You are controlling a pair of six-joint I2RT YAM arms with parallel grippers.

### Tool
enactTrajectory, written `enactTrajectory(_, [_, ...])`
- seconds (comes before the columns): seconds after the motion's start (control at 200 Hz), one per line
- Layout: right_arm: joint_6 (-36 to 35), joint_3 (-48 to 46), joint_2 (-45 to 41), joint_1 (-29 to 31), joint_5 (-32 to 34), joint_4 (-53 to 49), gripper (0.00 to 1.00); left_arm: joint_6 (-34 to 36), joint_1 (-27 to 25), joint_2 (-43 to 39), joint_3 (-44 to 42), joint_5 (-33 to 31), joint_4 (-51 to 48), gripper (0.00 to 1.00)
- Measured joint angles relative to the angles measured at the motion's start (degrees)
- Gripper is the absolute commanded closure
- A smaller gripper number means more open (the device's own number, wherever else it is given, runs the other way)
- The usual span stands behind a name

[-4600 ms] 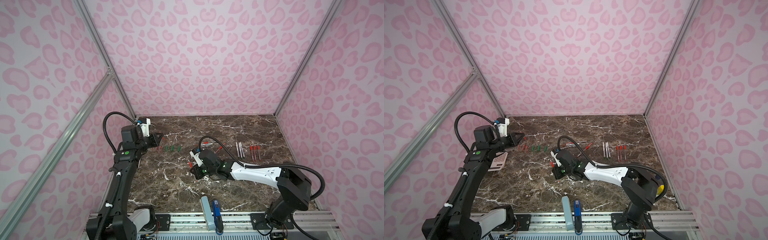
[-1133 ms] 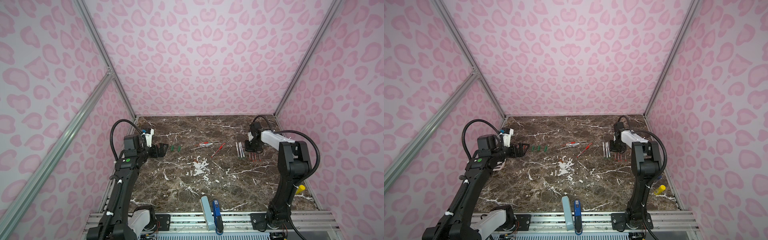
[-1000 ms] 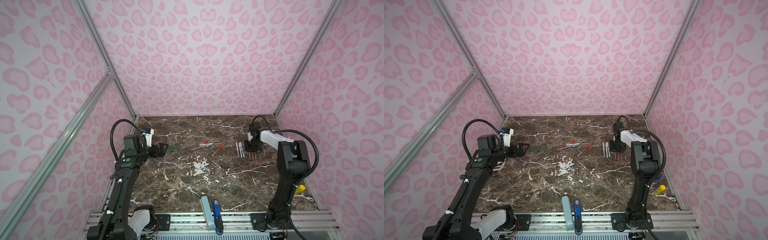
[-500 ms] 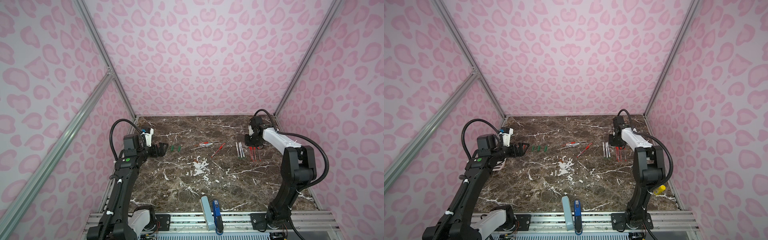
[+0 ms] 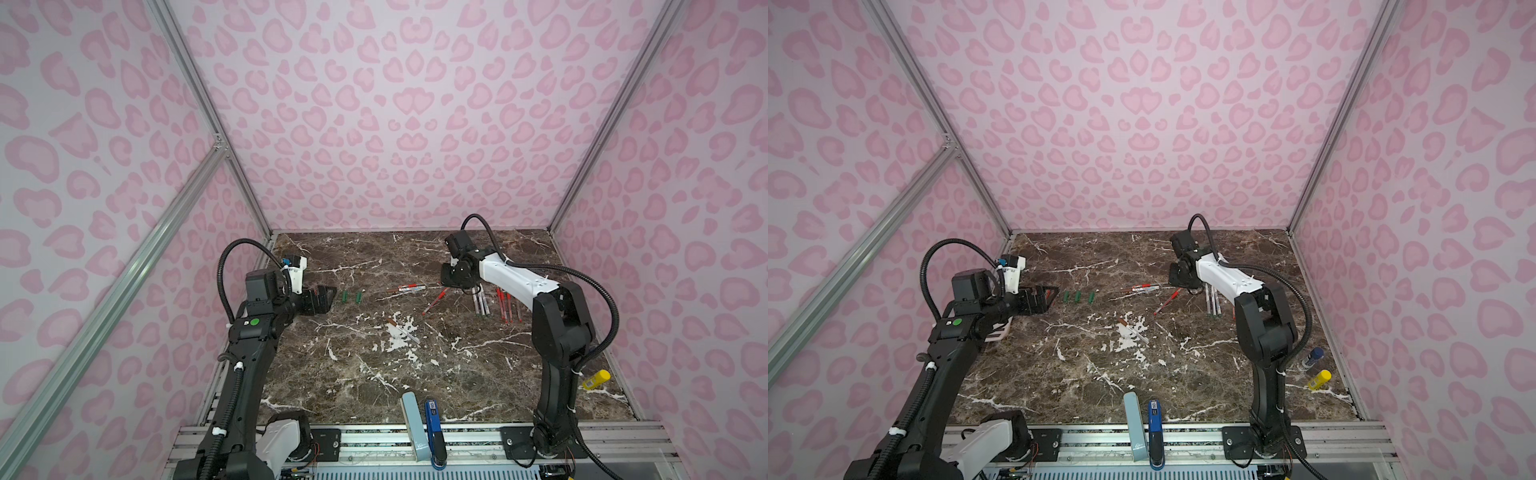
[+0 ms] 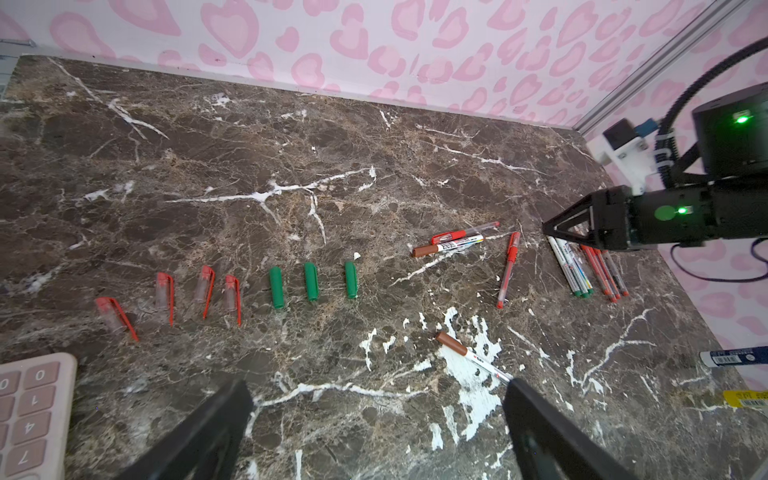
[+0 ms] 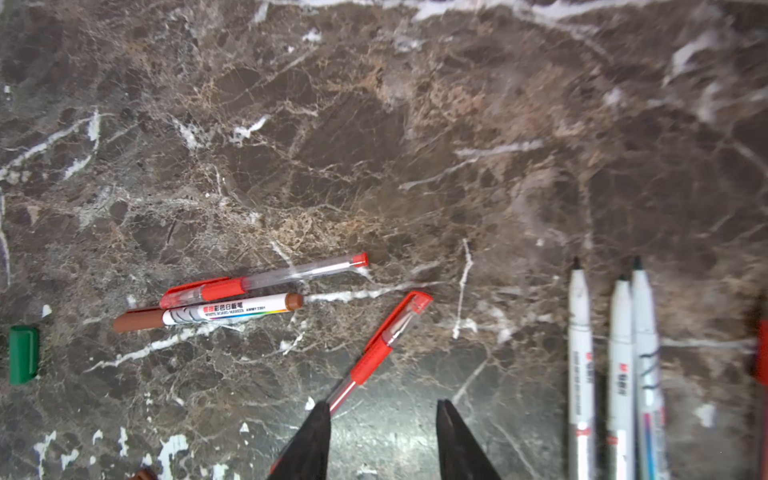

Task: Open the pen caps
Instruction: 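Move the right gripper over the last red-capped gel pen, then close the right gripper on the gel pen and lift it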

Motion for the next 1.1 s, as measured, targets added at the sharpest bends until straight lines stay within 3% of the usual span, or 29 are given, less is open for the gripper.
enactTrajectory(0.16, [4.4,1.2,4.3,2.0,0.6,0.2,0.53,0.0,-0.1,0.2,0.0,0.1,0.0,0.02])
enactTrajectory(0.45, [6.8,0.6,7.6,4.4,1.6,0.4,0.63,0.0,-0.1,0.5,-0.1,0.1,0.2,0.02])
enactTrajectory(0.81, [6.0,-10.6,1.8,6.2,4.2,7.1,0.85,0.1,-0.1,1.4,0.0,0.1,0.6,0.02])
enactTrajectory(0.96, [5.1,-13.9,0.0,6.6,4.1,8.7,1.00,0.1,-0.1,1.5,0.0,0.1,0.9,0.02])
enactTrajectory(1.1, [4.0,-16.4,-2.3,6.6,3.1,9.4,1.00,0.1,-0.1,1.6,0.0,0.1,1.0,0.02])
